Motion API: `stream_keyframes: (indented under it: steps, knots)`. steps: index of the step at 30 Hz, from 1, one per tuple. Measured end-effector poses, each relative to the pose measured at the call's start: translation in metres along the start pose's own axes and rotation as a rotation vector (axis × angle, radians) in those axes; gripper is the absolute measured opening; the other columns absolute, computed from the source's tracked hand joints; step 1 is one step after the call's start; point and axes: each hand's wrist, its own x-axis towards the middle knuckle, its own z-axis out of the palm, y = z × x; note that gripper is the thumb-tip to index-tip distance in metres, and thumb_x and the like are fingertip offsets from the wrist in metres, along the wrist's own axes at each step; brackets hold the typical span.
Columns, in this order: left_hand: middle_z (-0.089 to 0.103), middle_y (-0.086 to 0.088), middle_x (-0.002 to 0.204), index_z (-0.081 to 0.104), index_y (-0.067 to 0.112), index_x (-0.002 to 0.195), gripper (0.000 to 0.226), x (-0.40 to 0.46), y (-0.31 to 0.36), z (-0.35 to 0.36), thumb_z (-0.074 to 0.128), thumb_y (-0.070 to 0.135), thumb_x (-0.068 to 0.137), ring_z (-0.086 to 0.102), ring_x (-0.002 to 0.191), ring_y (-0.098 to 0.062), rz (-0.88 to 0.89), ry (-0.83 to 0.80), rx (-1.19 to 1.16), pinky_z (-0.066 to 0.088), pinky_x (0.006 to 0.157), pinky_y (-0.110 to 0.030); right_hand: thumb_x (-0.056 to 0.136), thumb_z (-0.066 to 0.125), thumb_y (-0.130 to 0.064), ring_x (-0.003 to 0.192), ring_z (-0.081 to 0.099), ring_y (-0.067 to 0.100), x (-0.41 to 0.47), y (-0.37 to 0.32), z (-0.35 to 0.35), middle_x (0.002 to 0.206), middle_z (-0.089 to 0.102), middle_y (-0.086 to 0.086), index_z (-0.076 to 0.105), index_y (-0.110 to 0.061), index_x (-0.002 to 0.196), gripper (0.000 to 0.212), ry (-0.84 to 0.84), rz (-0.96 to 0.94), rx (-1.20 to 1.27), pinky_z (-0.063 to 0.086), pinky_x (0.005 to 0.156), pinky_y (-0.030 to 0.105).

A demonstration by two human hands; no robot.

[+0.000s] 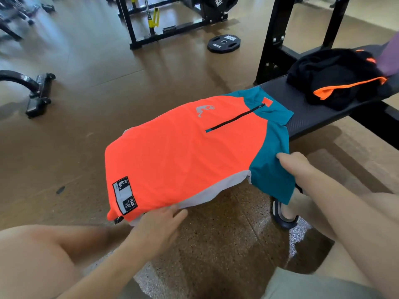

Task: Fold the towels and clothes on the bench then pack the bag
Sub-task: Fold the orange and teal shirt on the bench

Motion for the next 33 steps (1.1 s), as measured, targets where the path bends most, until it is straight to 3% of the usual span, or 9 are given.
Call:
stream_keyframes:
  steps: [5, 8, 11, 15, 19, 23, 26, 28, 33]
  knots:
    - [0.061, -0.008, 0.109, 0.057, 0.016, 0.124, 0.061, 0.074, 0.014, -0.034, 0.081, 0.038, 0.072, 0.061, 0.088, -0.029, -0.056, 0.198, 0.067, 0.051, 0.07, -0.038, 0.087, 0.071, -0.029, 0.114, 0.057, 0.032, -0.007, -0.007, -0.012, 0.123, 0.056, 0.01, 0.047, -0.004, 0.133, 0.058, -0.127, -0.022, -0.094, 0.048, 0.095, 0.045]
    - [0.063, -0.007, 0.093, 0.063, 0.013, 0.1, 0.061, 0.109, 0.031, -0.037, 0.088, 0.051, 0.061, 0.062, 0.079, -0.029, -0.06, 0.138, 0.112, 0.049, 0.063, -0.037, 0.082, 0.074, -0.029, 0.107, 0.061, 0.031, -0.008, -0.007, -0.02, 0.12, 0.063, 0.011, 0.056, -0.008, 0.124, 0.051, -0.17, -0.018, -0.057, 0.051, 0.099, 0.05]
    - [0.062, -0.005, 0.076, 0.063, 0.016, 0.082, 0.046, 0.129, 0.04, -0.031, 0.095, 0.034, 0.055, 0.062, 0.062, -0.027, -0.041, 0.102, 0.158, 0.043, 0.051, -0.033, 0.083, 0.073, -0.025, 0.099, 0.065, 0.03, -0.004, -0.003, -0.026, 0.111, 0.066, 0.011, 0.059, -0.009, 0.116, 0.039, -0.158, -0.03, -0.061, 0.054, 0.094, 0.048]
    - [0.059, -0.004, 0.072, 0.061, 0.016, 0.081, 0.037, 0.13, 0.042, -0.03, 0.089, 0.015, 0.057, 0.06, 0.059, -0.027, 0.034, 0.151, 0.169, 0.039, 0.047, -0.031, 0.083, 0.074, -0.015, 0.095, 0.065, 0.03, 0.003, 0.002, -0.042, 0.109, 0.067, 0.013, 0.061, -0.007, 0.113, 0.034, -0.134, -0.039, -0.084, 0.055, 0.092, 0.046]
    - [0.06, -0.007, 0.079, 0.061, 0.015, 0.085, 0.034, 0.125, 0.042, -0.024, 0.082, 0.009, 0.058, 0.059, 0.062, -0.029, 0.095, 0.157, 0.178, 0.038, 0.049, -0.034, 0.085, 0.075, -0.017, 0.089, 0.06, 0.026, 0.002, 0.002, -0.051, 0.111, 0.061, 0.014, 0.055, -0.006, 0.116, 0.038, -0.204, -0.046, -0.296, 0.049, 0.081, 0.04]
    - [0.06, -0.006, 0.078, 0.063, 0.017, 0.08, 0.031, 0.127, 0.043, -0.023, 0.085, 0.016, 0.059, 0.058, 0.061, -0.027, 0.124, 0.132, 0.202, 0.038, 0.05, -0.034, 0.085, 0.076, -0.019, 0.096, 0.061, 0.03, 0.0, 0.001, -0.055, 0.113, 0.059, 0.014, 0.049, -0.005, 0.116, 0.044, -0.233, -0.033, -0.413, 0.054, 0.082, 0.041]
    - [0.06, -0.003, 0.072, 0.064, 0.02, 0.073, 0.027, 0.127, 0.048, -0.025, 0.087, 0.029, 0.062, 0.058, 0.058, -0.024, 0.177, 0.144, 0.202, 0.039, 0.049, -0.031, 0.085, 0.074, -0.016, 0.078, 0.063, 0.026, 0.003, -0.004, -0.061, 0.097, 0.065, 0.014, 0.059, -0.002, 0.107, 0.03, -0.225, -0.042, -0.377, 0.049, 0.057, 0.03]
    - [0.06, -0.002, 0.071, 0.063, 0.02, 0.076, 0.032, 0.129, 0.051, -0.029, 0.088, 0.034, 0.061, 0.06, 0.059, -0.024, 0.183, 0.18, 0.161, 0.041, 0.05, -0.03, 0.087, 0.072, -0.014, 0.073, 0.062, 0.023, 0.004, -0.008, -0.066, 0.092, 0.066, 0.013, 0.063, -0.003, 0.1, 0.019, -0.235, -0.047, -0.291, 0.045, 0.052, 0.027]
    - [0.056, -0.002, 0.106, 0.045, 0.019, 0.113, 0.049, 0.151, 0.083, -0.062, 0.072, 0.045, 0.082, 0.06, 0.095, -0.026, 0.127, 0.15, -0.041, 0.044, 0.073, -0.038, 0.088, 0.071, -0.008, 0.096, 0.071, 0.031, 0.002, -0.021, -0.062, 0.108, 0.072, 0.017, 0.066, -0.001, 0.11, 0.024, -0.315, -0.074, 0.033, 0.059, 0.082, 0.042]
